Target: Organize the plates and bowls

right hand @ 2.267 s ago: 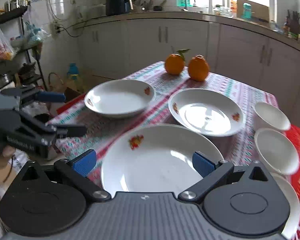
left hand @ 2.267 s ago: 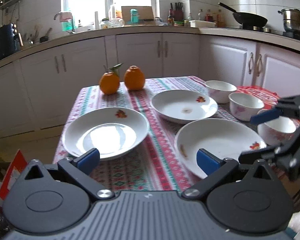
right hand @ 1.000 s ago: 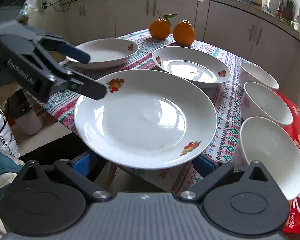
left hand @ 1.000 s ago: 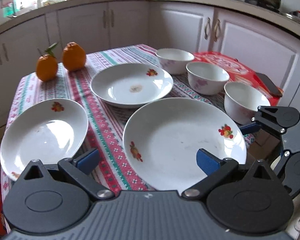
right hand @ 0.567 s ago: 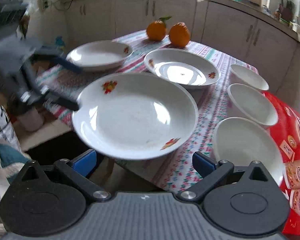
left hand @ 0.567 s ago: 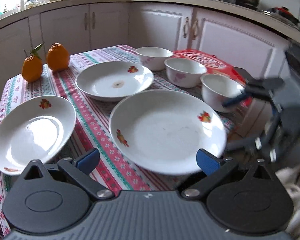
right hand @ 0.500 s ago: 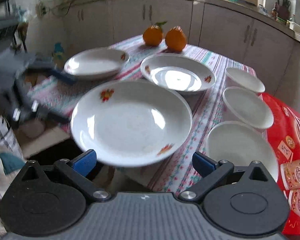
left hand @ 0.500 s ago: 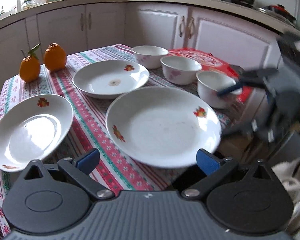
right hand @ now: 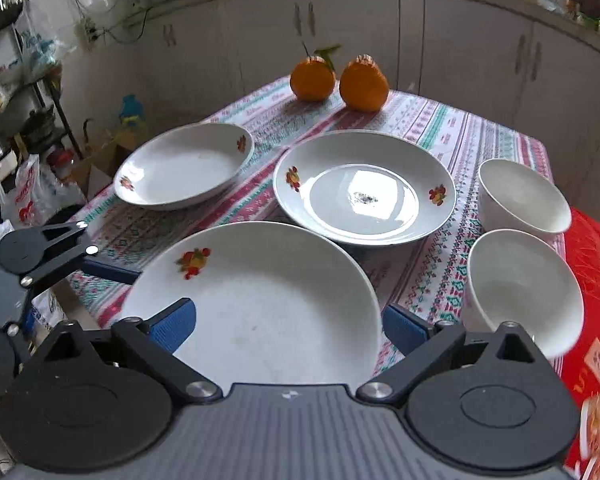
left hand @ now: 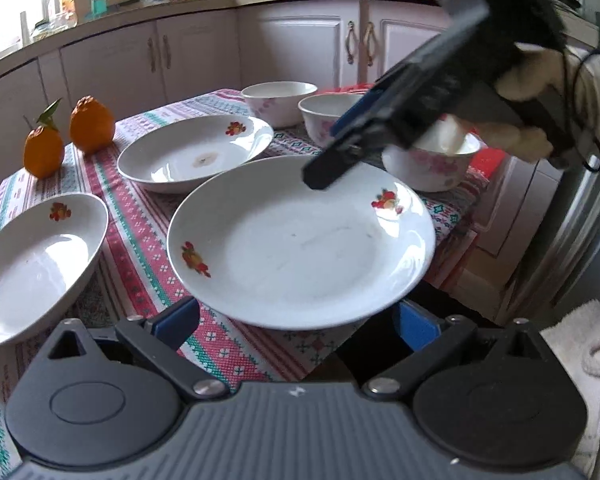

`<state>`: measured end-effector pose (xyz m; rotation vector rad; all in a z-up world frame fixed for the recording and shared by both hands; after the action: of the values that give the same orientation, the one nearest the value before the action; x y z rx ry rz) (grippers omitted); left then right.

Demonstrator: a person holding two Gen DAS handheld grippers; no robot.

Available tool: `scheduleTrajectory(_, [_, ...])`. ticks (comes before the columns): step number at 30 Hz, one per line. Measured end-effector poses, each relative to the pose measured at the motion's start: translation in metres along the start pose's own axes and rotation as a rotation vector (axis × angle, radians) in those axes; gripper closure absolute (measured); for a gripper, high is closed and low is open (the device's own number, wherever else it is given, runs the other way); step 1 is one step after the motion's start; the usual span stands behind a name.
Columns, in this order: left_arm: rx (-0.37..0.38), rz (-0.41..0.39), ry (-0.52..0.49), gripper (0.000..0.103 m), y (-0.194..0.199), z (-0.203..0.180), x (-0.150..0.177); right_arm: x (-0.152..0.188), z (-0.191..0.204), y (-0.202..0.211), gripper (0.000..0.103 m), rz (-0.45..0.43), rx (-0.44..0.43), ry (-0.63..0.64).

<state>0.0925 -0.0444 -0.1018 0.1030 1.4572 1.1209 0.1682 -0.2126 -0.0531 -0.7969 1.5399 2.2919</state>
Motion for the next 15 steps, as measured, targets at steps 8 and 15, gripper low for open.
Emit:
scheduleTrajectory(8, [-0.008,0.0,0.035,0.001,-0.006,-0.003,0.0,-0.02,-0.029,-0.034,0.029,0.16,-0.033,-0.103])
scheduleTrajectory(15, [-0.002,0.005,0.05,0.001,-0.009,-0.003,0.0,-0.028,-0.036,-0.044,0.037,0.219,-0.091,-0.137])
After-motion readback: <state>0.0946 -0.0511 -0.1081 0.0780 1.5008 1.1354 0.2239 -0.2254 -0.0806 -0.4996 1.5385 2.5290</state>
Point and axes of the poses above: each gripper's, at about its wrist camera, not at the fingertips, and y roughly against the way its jaws point, z to its left, x to its underside, the point moved 4 cm from there along -y, roughly the way its jaws point, and after that the axes turned 14 degrees about -y, right-handed, at the moved point
